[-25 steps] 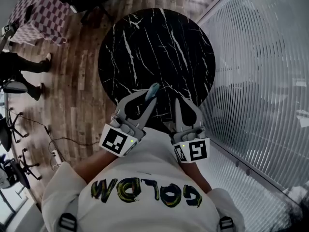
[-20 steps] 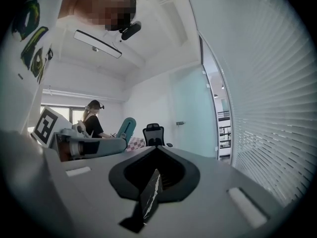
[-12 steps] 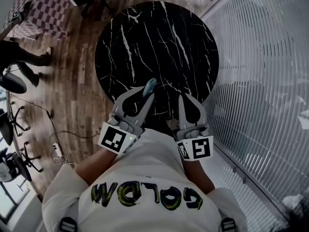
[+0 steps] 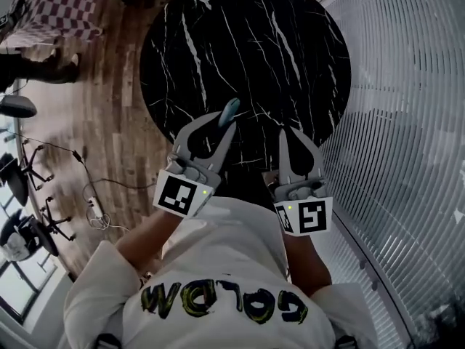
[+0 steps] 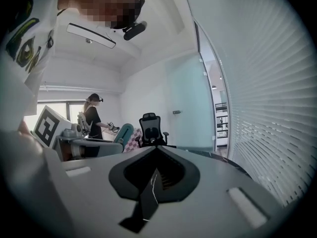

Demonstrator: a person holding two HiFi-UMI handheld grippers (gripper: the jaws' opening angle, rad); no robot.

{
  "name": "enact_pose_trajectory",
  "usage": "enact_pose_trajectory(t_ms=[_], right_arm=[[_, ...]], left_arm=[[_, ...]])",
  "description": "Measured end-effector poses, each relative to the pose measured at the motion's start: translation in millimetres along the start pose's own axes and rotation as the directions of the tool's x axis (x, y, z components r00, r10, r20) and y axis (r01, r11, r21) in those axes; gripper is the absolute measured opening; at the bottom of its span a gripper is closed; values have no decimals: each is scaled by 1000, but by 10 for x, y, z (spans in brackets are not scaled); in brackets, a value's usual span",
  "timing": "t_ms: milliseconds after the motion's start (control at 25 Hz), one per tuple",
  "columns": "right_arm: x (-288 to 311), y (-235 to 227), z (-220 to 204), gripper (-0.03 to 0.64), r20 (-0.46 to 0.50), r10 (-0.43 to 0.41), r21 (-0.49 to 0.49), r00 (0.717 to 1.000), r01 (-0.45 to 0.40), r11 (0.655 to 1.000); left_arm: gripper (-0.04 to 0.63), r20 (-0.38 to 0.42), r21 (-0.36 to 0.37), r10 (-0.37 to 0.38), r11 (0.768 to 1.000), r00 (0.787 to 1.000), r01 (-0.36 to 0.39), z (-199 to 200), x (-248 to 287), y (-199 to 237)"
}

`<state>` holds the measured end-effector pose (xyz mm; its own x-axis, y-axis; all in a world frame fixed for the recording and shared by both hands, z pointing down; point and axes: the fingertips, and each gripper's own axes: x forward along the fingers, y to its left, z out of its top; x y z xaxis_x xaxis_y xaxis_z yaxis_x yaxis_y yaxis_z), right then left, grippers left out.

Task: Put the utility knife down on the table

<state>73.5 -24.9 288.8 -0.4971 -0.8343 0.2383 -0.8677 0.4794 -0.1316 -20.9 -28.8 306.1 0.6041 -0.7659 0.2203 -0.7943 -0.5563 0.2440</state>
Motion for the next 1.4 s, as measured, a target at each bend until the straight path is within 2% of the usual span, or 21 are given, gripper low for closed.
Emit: enact_pose_trajectory(t_ms=[240, 440, 560, 840, 960, 1120, 1400], right_arm=[[198, -267, -460, 2, -32, -27, 14, 999, 28, 1000], [299, -357, -916, 2, -85, -31, 31, 996, 34, 999], [374, -395, -1162, 2, -104, -31, 34, 994, 35, 999], [513, -456, -1668, 2, -150, -39, 69, 988, 50, 996], [534, -477, -1821, 2, -172, -48, 84, 984, 64, 994], [577, -443, -1947, 2, -193, -38, 94, 981, 57, 994], [604, -407, -2092, 2, -226, -36, 101, 973, 60, 993]], left_arm=[[74, -25, -9, 5, 1000, 1000, -6, -331, 272, 165], [74, -102, -17, 15, 1000, 995, -17, -838, 397, 321], [74, -165, -24, 2, 1000, 986, -6, -1208, 490, 395], [74, -254, -9, 5, 1000, 967, -8, -1851, 693, 579], [74, -280, -22, 4, 1000, 960, -10, -2087, 775, 626], [75, -348, -18, 0, 1000, 937, -7, -2369, 839, 675], [75, -396, -25, -1, 1000, 918, -10, -2636, 935, 723]])
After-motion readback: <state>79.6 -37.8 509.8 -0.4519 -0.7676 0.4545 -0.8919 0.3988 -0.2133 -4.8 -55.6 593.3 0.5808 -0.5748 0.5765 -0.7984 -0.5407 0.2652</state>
